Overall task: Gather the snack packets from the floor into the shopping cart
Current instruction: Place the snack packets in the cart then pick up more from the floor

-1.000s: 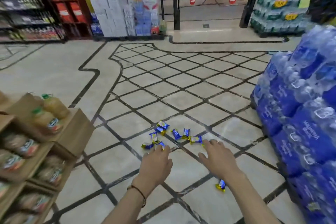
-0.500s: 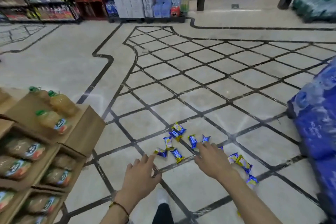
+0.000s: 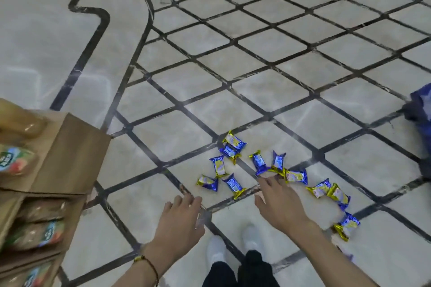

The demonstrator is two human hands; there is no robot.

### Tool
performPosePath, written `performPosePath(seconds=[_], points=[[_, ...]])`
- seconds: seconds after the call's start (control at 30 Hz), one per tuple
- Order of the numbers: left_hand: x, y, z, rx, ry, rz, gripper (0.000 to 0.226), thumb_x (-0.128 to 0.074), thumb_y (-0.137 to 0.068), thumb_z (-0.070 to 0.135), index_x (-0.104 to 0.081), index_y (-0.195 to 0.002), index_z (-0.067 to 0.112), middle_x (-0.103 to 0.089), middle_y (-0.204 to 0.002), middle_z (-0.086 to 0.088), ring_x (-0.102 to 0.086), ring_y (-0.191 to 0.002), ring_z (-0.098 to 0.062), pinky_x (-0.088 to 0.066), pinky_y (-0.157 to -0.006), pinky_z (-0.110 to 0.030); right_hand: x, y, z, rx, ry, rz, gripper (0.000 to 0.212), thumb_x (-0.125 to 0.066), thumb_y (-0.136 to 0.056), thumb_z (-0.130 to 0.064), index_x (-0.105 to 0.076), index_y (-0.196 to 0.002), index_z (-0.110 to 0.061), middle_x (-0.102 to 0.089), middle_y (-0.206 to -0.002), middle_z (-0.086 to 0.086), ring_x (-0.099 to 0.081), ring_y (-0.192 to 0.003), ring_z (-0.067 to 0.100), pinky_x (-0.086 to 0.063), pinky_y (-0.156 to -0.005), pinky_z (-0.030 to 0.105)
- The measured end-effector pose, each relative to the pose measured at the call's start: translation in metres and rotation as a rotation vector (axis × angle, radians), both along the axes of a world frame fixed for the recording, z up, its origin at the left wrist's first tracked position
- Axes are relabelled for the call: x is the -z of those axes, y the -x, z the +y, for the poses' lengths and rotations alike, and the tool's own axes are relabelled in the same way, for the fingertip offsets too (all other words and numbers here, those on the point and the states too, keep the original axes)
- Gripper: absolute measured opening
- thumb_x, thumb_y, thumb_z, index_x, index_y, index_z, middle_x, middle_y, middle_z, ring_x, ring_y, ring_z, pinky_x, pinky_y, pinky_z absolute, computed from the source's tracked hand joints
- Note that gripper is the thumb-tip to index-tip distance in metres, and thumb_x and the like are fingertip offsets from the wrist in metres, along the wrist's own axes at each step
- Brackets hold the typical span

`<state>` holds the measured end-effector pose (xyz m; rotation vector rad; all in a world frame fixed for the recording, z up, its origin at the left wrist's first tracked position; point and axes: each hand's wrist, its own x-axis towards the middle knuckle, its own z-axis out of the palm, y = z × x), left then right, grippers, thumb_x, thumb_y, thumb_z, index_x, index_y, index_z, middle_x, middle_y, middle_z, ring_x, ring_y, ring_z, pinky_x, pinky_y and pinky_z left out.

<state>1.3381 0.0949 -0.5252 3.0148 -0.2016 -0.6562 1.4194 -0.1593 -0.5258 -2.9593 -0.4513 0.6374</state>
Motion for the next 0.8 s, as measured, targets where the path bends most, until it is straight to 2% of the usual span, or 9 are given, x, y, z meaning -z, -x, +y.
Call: performPosePath(seconds=[0.07,0.17,0.23,0.3,0.4,0.5,0.6,0.7,0.8], points=[[0.056,-0.021,0.006,0.03,-0.007,0.018,0.057,-0.081,-0.053,0.048,-0.064,-0.1,0.021,-0.062,-0.087,0.0,-0.061,-0.072,-0.026,-0.05,-0.056,-0.038,0.056,-0.014,0.011,-0.004,0.007,0.004,0.023,-0.067,-0.076,-0.028,-0.059,-0.093,-0.015,-0.062,-0.087,0.008,-0.061,-0.083,0.034,-0.049,-0.053,0.04],[0.158,-0.046,0.016,-0.005,-0.007,0.097,0.052,-0.079,-0.053,0.039,-0.064,-0.098,0.019,-0.06,-0.088,-0.002,-0.061,-0.075,-0.029,-0.049,-0.058,-0.039,0.154,-0.026,0.028,-0.01,0.007,0.009,0.018,-0.062,-0.081,-0.027,-0.058,-0.096,-0.017,-0.06,-0.087,0.006,-0.059,-0.081,0.032,-0.047,-0.058,0.039],[0.227,-0.058,0.023,-0.084,0.003,0.177,0.054,-0.072,-0.063,0.033,-0.061,-0.114,0.017,-0.061,-0.104,-0.005,-0.06,-0.091,-0.032,-0.05,-0.07,-0.043,0.219,-0.027,0.038,-0.01,-0.013,-0.005,0.022,-0.061,-0.083,-0.026,-0.058,-0.103,-0.016,-0.059,-0.088,0.005,-0.058,-0.083,0.032,-0.049,-0.063,0.042],[0.293,-0.063,0.023,-0.145,-0.003,0.218,0.059,-0.062,-0.077,0.031,-0.048,-0.133,0.019,-0.053,-0.124,-0.005,-0.053,-0.111,-0.032,-0.046,-0.088,-0.043,0.283,-0.02,0.044,0.0,-0.036,0.004,0.03,-0.065,-0.08,-0.025,-0.058,-0.108,-0.015,-0.06,-0.09,0.006,-0.058,-0.086,0.032,-0.05,-0.065,0.044],[0.378,-0.065,0.019,-0.158,-0.006,0.201,0.063,-0.058,-0.081,0.03,-0.036,-0.14,0.021,-0.043,-0.132,-0.003,-0.045,-0.12,-0.029,-0.04,-0.094,-0.039,0.369,-0.013,0.047,-0.003,-0.047,0.021,0.037,-0.069,-0.074,-0.024,-0.058,-0.109,-0.014,-0.06,-0.094,0.007,-0.057,-0.087,0.033,-0.049,-0.062,0.042],[0.453,-0.072,0.018,-0.137,-0.022,0.162,0.065,-0.06,-0.08,0.027,-0.036,-0.139,0.021,-0.043,-0.134,-0.004,-0.044,-0.12,-0.029,-0.039,-0.096,-0.039,0.446,-0.016,0.045,-0.029,-0.023,0.027,0.044,-0.071,-0.071,-0.023,-0.057,-0.112,-0.012,-0.058,-0.094,0.009,-0.056,-0.084,0.035,-0.047,-0.061,0.041],[0.517,-0.091,0.025,-0.126,-0.048,0.112,0.071,-0.065,-0.078,0.023,-0.036,-0.143,0.02,-0.04,-0.14,-0.008,-0.041,-0.124,-0.031,-0.038,-0.099,-0.042,0.511,-0.029,0.044,-0.029,-0.005,0.06,0.05,-0.069,-0.074,-0.024,-0.055,-0.119,-0.011,-0.057,-0.1,0.011,-0.054,-0.088,0.036,-0.05,-0.067,0.045],[0.568,-0.115,0.037,-0.098,-0.047,0.077,0.076,-0.067,-0.077,0.022,-0.034,-0.145,0.024,-0.032,-0.149,-0.007,-0.033,-0.134,-0.03,-0.031,-0.105,-0.043,0.564,-0.043,0.046,0.0,-0.003,0.104,0.062,-0.065,-0.079,-0.03,-0.043,-0.134,-0.012,-0.055,-0.112,0.012,-0.051,-0.097,0.035,-0.05,-0.075,0.046],[0.608,-0.131,0.045,0.025,-0.085,0.101,0.078,-0.07,-0.076,0.025,-0.032,-0.144,0.026,-0.031,-0.152,-0.006,-0.026,-0.141,-0.028,-0.024,-0.111,-0.049,0.603,-0.057,0.051,0.01,0.019,0.099,0.083,-0.064,-0.081,-0.043,-0.023,-0.149,-0.018,-0.05,-0.121,0.011,-0.048,-0.106,0.033,-0.049,-0.078,0.044]])
